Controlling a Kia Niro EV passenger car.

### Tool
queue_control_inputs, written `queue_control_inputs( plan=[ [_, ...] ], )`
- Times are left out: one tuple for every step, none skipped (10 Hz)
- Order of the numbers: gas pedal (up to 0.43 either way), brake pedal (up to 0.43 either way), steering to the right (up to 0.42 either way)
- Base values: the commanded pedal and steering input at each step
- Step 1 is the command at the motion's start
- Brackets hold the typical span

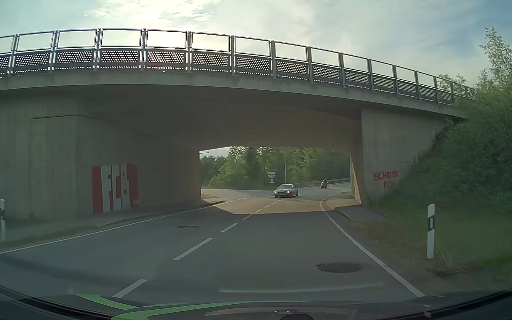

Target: Follow the waypoints while adhering to traffic rules and regulations

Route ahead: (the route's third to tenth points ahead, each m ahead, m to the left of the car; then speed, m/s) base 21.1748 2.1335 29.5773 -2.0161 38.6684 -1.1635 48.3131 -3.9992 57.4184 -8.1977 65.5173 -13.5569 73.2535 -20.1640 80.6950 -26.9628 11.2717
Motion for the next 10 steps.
queue_control_inputs(
  plan=[
    [0.087, 0.0, 0.033],
    [0.087, 0.0, 0.028],
    [0.098, 0.0, 0.025],
    [0.098, 0.0, 0.025],
    [0.098, 0.0, 0.025],
    [0.11, 0.0, 0.025],
    [0.11, 0.0, 0.02],
    [0.11, 0.0, 0.016],
    [0.11, 0.0, 0.015],
    [0.11, 0.0, 0.015]
  ],
)
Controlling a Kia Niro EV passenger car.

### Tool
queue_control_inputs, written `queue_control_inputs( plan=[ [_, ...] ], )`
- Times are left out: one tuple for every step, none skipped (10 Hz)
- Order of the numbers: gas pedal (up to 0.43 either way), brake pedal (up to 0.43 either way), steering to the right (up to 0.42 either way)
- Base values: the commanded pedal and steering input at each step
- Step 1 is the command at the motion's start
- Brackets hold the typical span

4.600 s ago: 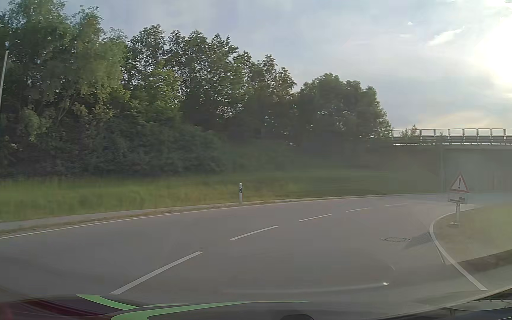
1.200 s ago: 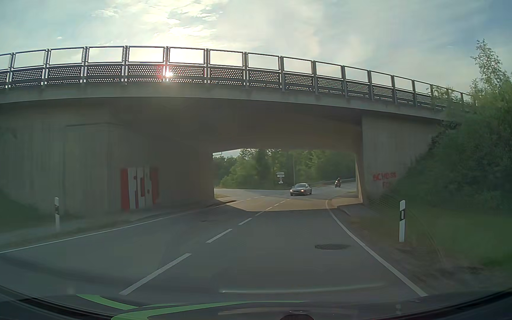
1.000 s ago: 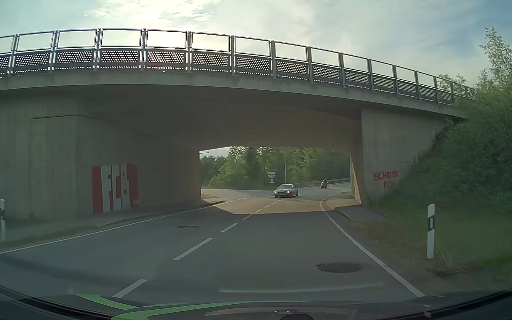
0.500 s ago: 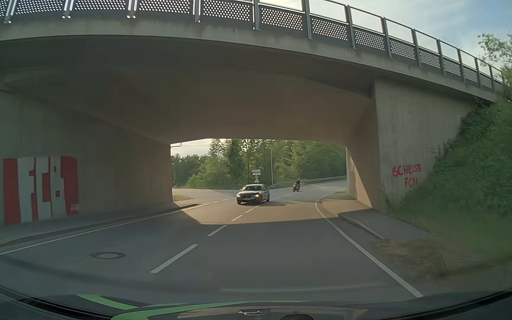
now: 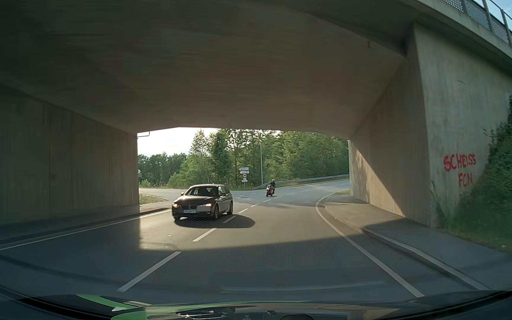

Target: Follow the waypoints while adhering to traffic rules and regulations

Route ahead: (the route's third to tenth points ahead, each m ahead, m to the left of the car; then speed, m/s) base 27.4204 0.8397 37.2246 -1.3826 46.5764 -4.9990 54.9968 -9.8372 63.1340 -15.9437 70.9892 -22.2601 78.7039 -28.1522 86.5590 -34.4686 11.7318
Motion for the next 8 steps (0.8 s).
queue_control_inputs(
  plan=[
    [0.11, 0.0, 0.016],
    [0.11, 0.0, 0.016],
    [0.11, 0.0, 0.015],
    [0.11, 0.0, 0.016],
    [0.098, 0.0, 0.016],
    [0.098, 0.0, 0.016],
    [0.098, 0.0, 0.016],
    [0.098, 0.0, 0.016]
  ],
)
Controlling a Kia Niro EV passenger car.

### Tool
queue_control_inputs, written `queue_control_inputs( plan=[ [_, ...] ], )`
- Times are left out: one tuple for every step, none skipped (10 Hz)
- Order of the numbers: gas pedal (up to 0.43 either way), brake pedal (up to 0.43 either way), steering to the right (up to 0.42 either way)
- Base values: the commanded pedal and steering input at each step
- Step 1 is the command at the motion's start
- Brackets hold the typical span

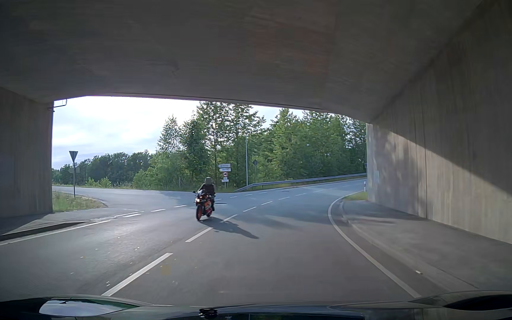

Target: Follow the waypoints while adhering to traffic rules and regulations

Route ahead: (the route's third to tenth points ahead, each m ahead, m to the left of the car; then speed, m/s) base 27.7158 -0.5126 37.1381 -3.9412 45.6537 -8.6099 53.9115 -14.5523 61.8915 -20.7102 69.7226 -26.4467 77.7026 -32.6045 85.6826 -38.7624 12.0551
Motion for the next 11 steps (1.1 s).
queue_control_inputs(
  plan=[
    [0.098, 0.0, 0.016],
    [0.098, 0.0, 0.016],
    [0.079, 0.0, 0.018],
    [0.067, 0.0, 0.022],
    [0.067, 0.0, 0.028],
    [0.067, 0.0, 0.036],
    [0.067, 0.0, 0.041],
    [0.067, 0.0, 0.045],
    [0.067, 0.0, 0.049],
    [0.067, 0.0, 0.054],
    [0.067, 0.0, 0.062]
  ],
)
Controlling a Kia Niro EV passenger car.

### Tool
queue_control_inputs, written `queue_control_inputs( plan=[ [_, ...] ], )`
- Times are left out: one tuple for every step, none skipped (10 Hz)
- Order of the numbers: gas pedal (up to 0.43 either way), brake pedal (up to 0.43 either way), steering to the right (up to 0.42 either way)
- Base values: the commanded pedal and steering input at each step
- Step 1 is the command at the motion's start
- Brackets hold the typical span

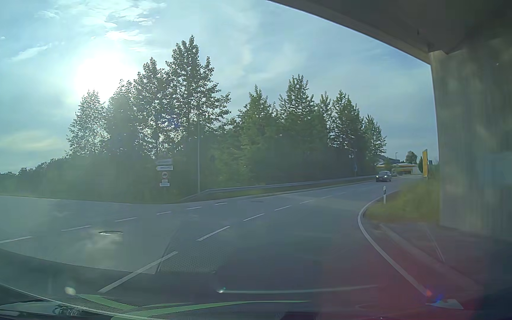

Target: Follow the waypoints while adhering to traffic rules and regulations

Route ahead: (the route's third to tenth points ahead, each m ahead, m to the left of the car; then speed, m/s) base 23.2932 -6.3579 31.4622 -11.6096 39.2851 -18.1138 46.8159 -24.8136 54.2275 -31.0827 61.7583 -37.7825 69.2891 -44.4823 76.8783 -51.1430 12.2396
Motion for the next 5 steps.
queue_control_inputs(
  plan=[
    [0.067, 0.0, 0.071],
    [0.067, 0.0, 0.08],
    [0.039, 0.0, 0.084],
    [0.008, 0.0, 0.085],
    [0.008, 0.0, 0.085]
  ],
)
